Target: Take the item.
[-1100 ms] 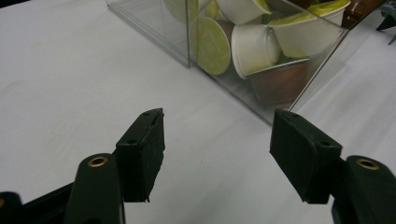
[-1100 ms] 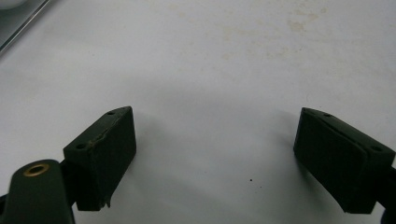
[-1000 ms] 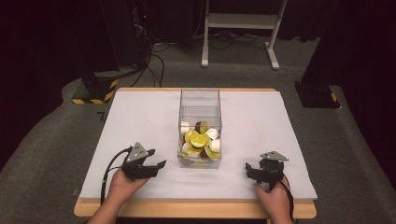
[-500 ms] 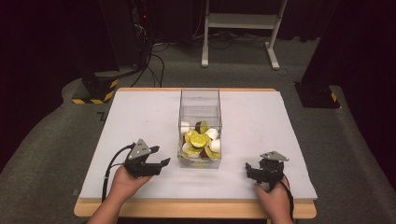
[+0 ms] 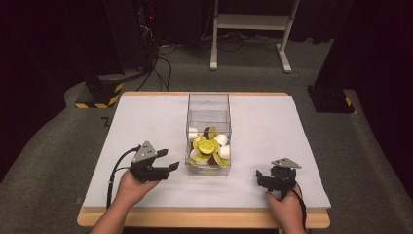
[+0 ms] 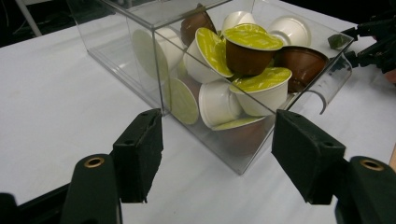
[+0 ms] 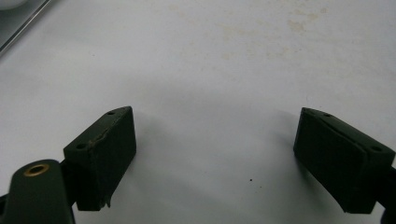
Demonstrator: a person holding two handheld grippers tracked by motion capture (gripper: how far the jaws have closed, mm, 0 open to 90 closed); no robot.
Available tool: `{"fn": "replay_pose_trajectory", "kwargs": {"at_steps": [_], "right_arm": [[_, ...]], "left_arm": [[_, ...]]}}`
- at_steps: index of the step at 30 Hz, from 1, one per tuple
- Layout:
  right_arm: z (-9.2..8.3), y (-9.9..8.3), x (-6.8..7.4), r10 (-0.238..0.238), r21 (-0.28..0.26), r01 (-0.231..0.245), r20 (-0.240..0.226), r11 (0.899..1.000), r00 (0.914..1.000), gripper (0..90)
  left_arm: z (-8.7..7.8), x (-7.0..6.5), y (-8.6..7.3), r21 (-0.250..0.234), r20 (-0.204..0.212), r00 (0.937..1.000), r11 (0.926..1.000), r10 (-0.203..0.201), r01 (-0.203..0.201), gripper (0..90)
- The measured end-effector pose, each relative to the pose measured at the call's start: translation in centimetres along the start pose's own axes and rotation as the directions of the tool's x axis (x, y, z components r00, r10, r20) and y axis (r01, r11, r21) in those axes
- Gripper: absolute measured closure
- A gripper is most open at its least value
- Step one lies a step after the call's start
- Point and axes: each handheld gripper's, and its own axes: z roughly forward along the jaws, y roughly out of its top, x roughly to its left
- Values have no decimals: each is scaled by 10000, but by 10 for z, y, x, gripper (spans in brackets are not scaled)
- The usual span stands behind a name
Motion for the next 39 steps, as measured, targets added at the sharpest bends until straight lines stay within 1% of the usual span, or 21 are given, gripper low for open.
{"fn": "replay_pose_trajectory", "kwargs": {"at_steps": [3,4,5,10,11,14,16,17,20,21,24,27,28,30,31,32,33,35,37,39], "right_arm": [[0,0,0,0,1,0,-1,10000,10000,129],[0,0,0,0,1,0,-1,10000,10000,129],[0,0,0,1,4,-1,-2,10000,10000,129],[0,0,0,-2,14,2,-14,10000,10000,129],[0,0,0,0,13,0,-16,10000,10000,129],[0,0,0,2,4,-2,-4,10000,10000,129],[0,0,0,5,11,-5,-5,10000,10000,129],[0,0,0,-1,4,1,-4,10000,10000,129],[0,0,0,2,6,-2,-5,10000,10000,129],[0,0,0,2,18,-2,-17,10000,10000,129],[0,0,0,0,6,0,-7,10000,10000,129],[0,0,0,5,12,-5,-5,10000,10000,129],[0,0,0,1,11,-1,-6,10000,10000,129],[0,0,0,6,11,-6,-8,10000,10000,129],[0,0,0,5,9,-5,-8,10000,10000,129],[0,0,0,7,11,-7,-8,10000,10000,129],[0,0,0,7,11,-7,-8,10000,10000,129],[0,0,0,3,12,-3,-4,10000,10000,129],[0,0,0,-22,26,22,-9,10000,10000,129],[0,0,0,-24,11,24,-1,10000,10000,129]], "left_arm": [[1,-2,2,-57,51,10000,10000,34,-34,339],[2,-2,3,-7,54,9999,9999,124,-124,339],[3,-4,5,-73,48,9999,9999,98,-98,338],[7,-7,8,-72,117,9998,9999,141,-140,338],[9,-9,10,-42,149,9997,9998,212,-211,338],[12,-11,11,-111,227,9997,9999,116,-114,338],[13,-11,12,-61,238,9996,9999,161,-160,338],[15,-12,13,-21,259,9993,9997,254,-254,338],[17,-14,14,-44,310,9993,9998,212,-211,338],[18,-14,14,26,331,9989,9994,346,-347,338],[21,-17,15,-6,355,9991,9997,250,-250,338],[24,-18,16,87,401,9984,9992,398,-402,339],[26,-20,16,15,421,9988,9997,259,-259,339],[27,-20,16,51,459,9985,9996,289,-292,340],[29,-21,16,-6,468,9988,9999,173,-173,340],[30,-21,17,7,478,9987,9998,193,-194,340],[30,-20,17,69,454,9985,9995,309,-313,340],[32,-22,17,27,497,9986,9998,192,-194,340],[35,-23,19,62,513,9983,9996,271,-275,340],[36,-23,19,47,521,9983,9996,267,-270,340]]}}
